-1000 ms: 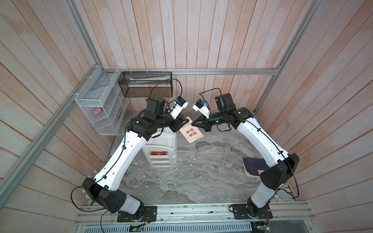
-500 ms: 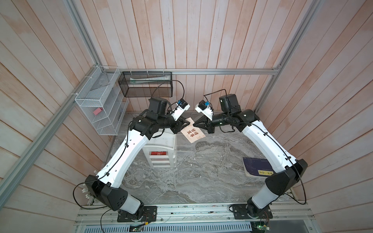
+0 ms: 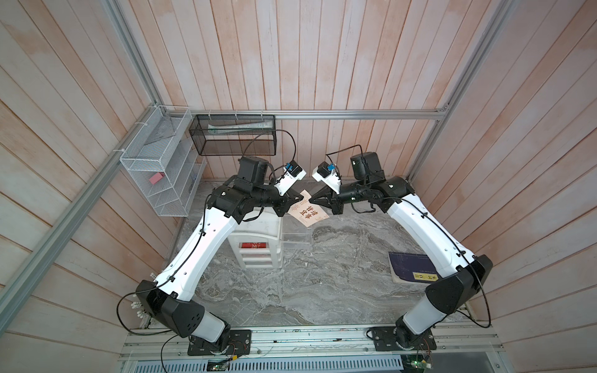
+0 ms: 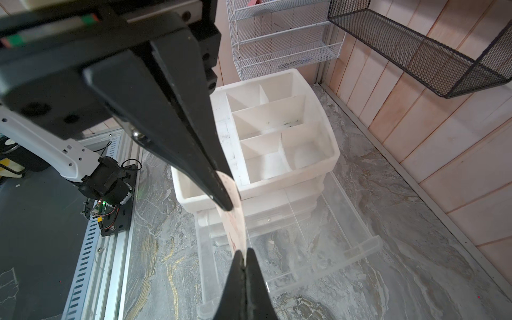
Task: Take the postcards out of the drawer
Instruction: Place the postcard at the center of the board.
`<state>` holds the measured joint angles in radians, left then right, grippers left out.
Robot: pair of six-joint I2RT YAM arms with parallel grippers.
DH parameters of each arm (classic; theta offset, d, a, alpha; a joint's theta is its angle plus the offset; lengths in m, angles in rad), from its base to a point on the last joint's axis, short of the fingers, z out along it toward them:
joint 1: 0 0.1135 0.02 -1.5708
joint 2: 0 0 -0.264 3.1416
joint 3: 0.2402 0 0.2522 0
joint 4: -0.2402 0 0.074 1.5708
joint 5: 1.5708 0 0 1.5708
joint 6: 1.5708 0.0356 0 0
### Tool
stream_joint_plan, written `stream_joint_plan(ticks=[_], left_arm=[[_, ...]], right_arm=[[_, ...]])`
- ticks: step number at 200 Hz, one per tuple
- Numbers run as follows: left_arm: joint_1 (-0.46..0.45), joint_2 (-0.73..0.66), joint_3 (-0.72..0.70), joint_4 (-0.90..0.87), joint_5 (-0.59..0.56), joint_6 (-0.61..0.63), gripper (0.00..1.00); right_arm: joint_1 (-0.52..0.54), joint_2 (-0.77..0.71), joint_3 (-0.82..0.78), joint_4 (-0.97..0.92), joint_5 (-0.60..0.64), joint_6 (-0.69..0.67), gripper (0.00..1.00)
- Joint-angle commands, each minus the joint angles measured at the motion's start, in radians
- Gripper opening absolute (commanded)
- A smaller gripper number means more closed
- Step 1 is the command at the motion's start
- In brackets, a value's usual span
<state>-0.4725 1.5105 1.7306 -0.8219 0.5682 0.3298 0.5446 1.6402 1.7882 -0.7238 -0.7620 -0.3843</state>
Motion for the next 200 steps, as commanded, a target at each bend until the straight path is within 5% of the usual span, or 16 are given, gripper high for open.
stream_joint_plan(ticks=[1,37,73,114,200], left_arm=[[-0.004,-0.015,0.007,-0.005,0.025,0.008,0.00],[-0.005,-0.041,-0.035,0.059,-0.008,-0.020,0.00],[-0.003,-0.076,-0.081,0.145,-0.059,-0.114,0.00],[0.015,-0.105,-0.110,0.232,-0.172,-0.253,0.00],[0.058,-0.135,-0.155,0.439,-0.047,-0.525,0.00]], right_arm=[[0.005,-0.031,-0.013,0.034,-0.005,0.023,0.00],[-0.017,-0.044,-0.039,0.085,0.015,0.076,0.00],[-0.106,-0.088,-0.124,0.241,-0.010,0.237,0.21],[-0.194,-0.147,-0.245,0.422,-0.013,0.420,0.31],[-0.252,-0.226,-0.666,1.108,-0.125,0.917,0.52]])
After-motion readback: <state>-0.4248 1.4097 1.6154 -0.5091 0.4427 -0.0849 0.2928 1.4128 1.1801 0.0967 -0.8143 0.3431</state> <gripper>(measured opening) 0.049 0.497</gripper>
